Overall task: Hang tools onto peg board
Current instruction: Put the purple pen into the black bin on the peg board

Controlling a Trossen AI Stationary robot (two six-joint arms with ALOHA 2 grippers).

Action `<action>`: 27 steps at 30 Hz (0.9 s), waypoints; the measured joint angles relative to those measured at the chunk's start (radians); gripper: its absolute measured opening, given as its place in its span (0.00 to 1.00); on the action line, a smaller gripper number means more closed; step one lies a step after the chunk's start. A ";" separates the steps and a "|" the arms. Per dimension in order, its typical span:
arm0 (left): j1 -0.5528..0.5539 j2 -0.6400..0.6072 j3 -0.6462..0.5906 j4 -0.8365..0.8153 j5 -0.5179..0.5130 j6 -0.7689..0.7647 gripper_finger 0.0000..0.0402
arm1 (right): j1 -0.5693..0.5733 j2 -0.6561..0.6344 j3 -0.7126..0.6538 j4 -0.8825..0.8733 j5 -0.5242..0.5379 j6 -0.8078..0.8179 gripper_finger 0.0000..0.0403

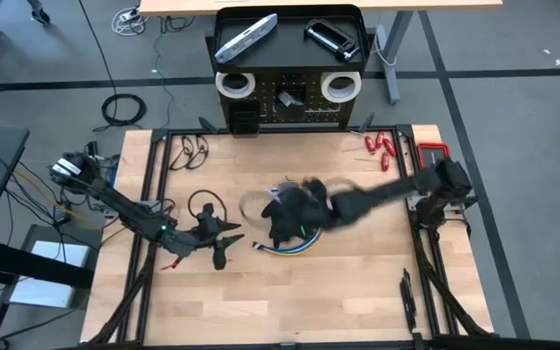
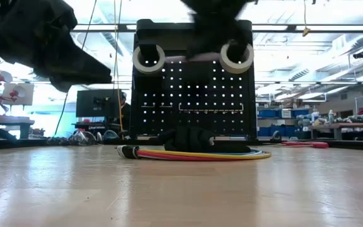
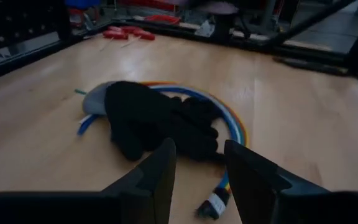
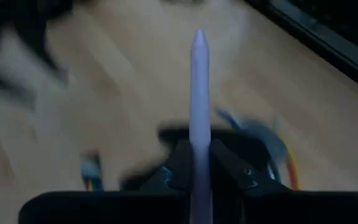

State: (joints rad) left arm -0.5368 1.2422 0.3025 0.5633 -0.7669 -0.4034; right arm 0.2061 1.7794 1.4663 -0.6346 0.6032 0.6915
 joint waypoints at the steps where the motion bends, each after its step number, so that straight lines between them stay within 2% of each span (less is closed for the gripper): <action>1: 0.000 0.011 0.001 0.000 -0.002 0.000 0.36 | -0.048 0.007 0.024 0.062 -0.047 -0.037 0.11; 4: 0.000 0.032 -0.001 -0.005 -0.002 -0.002 0.36 | -0.178 0.020 0.079 0.273 -0.172 -0.111 0.11; 8: 0.000 0.056 -0.001 -0.011 -0.003 -0.016 0.36 | -0.319 0.082 0.143 0.441 -0.261 -0.150 0.11; 12: 0.000 0.061 0.000 -0.007 -0.009 -0.016 0.36 | -0.383 0.170 0.221 0.587 -0.338 -0.152 0.11; 14: 0.000 0.061 0.000 -0.006 -0.011 -0.014 0.36 | -0.383 0.209 0.265 0.610 -0.327 -0.169 0.11; 19: 0.000 0.061 0.000 -0.002 -0.021 0.006 0.36 | -0.370 0.264 0.323 0.605 -0.170 -0.166 0.11; 23: 0.000 0.045 0.000 0.068 -0.015 0.075 0.36 | -0.375 0.266 0.326 0.603 -0.061 -0.139 0.11; 27: 0.000 -0.005 0.006 0.057 0.002 0.141 0.36 | -0.397 0.266 0.327 0.629 -0.041 -0.171 0.11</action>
State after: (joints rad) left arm -0.5365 1.2371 0.3086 0.6198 -0.7649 -0.2623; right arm -0.1905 2.0457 1.7931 -0.0059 0.5622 0.5202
